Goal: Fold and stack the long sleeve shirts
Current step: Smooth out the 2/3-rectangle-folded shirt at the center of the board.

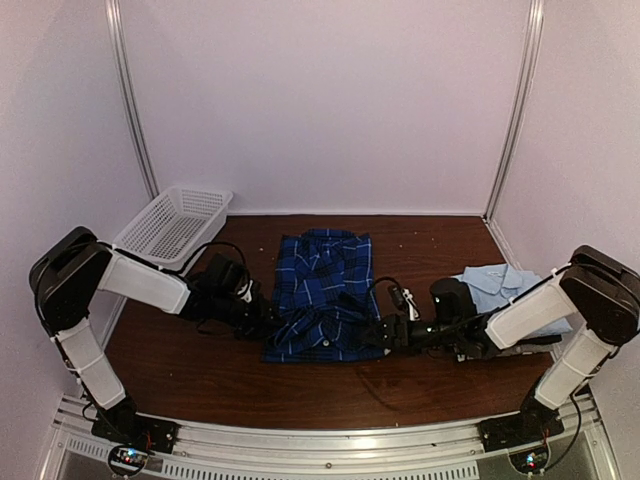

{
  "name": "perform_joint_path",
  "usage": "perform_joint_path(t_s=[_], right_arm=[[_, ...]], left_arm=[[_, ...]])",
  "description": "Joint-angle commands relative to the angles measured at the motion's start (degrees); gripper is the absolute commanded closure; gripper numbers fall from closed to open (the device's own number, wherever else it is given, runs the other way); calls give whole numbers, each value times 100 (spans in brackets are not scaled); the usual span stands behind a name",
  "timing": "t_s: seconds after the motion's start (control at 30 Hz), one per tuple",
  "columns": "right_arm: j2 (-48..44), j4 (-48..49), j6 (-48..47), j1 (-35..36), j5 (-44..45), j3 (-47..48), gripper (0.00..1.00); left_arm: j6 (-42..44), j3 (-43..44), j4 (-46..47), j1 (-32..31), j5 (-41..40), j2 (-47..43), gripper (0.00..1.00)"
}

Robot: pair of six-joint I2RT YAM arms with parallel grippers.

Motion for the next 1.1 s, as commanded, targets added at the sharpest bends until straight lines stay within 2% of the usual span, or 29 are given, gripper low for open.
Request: perform_joint_path(t_s=[0.0,0.2,0.43,0.6,0.7,0.87,1.0,1.07], right_arm=[[-209,-144,-204,20,-612,-166,19],[-398,-875,-521,12,-579,-331,18],[-486,-1529,-648,-1,-97,-208,18],[-957,-2298,-846,-15,448,-110,17],[-1381,-2944,-1041,-16,888,121,17],[-2001,-3841,-1365,-15,1631,556,17],[-2165,-4156,-1556,8,1881,866,20],[-2130,-4194,-1640,60,1881,974,23]], left_arm=[[-15,33,161,-58,25,110,68],[-39,16,187,-58,15,133,68],[-15,4,127,-58,-66,95,68],[336,278,-303,-58,-264,-77,65],[505,397,-507,-58,-380,-204,61],[745,506,-860,-58,-499,-397,43],[1129,662,-1252,-58,-693,-532,33],[1345,727,-1451,-58,-810,-637,32]])
